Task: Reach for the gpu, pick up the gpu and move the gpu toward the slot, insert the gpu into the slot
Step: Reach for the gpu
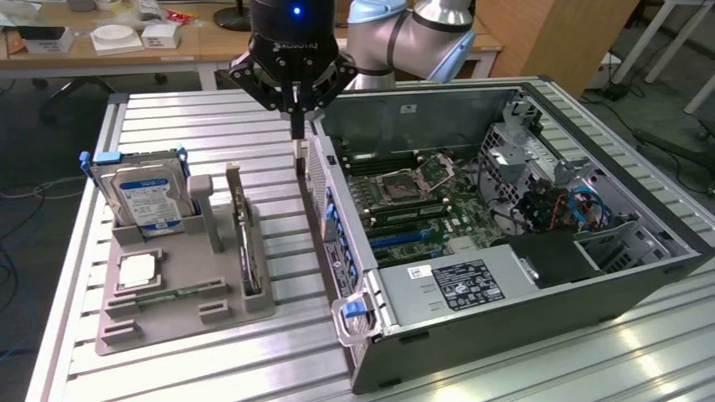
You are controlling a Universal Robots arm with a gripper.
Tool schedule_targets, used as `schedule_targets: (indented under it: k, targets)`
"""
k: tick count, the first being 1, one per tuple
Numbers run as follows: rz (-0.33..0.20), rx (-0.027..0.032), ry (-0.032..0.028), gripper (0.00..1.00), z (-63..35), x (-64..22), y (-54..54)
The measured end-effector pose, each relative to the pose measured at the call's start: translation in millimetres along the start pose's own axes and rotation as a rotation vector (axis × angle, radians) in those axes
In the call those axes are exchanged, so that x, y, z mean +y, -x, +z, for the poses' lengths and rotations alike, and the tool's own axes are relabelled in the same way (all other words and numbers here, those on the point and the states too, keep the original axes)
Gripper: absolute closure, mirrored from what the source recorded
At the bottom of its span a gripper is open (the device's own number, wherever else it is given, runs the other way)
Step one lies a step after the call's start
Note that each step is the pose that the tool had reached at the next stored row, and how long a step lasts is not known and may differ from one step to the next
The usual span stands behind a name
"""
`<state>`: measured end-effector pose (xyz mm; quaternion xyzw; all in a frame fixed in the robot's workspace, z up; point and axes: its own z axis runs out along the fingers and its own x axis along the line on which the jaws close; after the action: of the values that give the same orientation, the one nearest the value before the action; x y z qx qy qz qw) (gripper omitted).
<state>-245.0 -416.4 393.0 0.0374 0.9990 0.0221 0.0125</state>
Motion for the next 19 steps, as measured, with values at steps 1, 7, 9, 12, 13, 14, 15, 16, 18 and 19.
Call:
schedule_targets:
  k: [1, 7, 9, 12, 13, 14, 15, 16, 18, 19]
  targets:
    - [0.000, 0.0000, 0.0000, 0.90, 0.0, -0.1, -0.3]
    - [0.000, 0.0000, 0.0000, 0.90, -0.1, -0.9, -2.3]
    - [0.000, 0.0000, 0.0000, 0.90, -0.1, -1.1, -2.9]
    - [0.000, 0.0000, 0.0000, 0.90, -0.1, -1.4, -3.9]
    - [0.000, 0.0000, 0.0000, 0.90, -0.1, -1.6, -4.3]
    - [0.000, 0.0000, 0.0000, 0.90, -0.1, -1.6, -4.6]
    - [0.000, 0.0000, 0.0000, 0.90, -0.2, -1.7, -4.9]
    - [0.000, 0.0000, 0.0000, 0.90, -0.2, -1.8, -5.3]
    - [0.000, 0.0000, 0.0000, 0.90, -0.2, -2.0, -5.9]
    - [0.000, 0.0000, 0.0000, 0.90, -0.2, -2.1, -6.3]
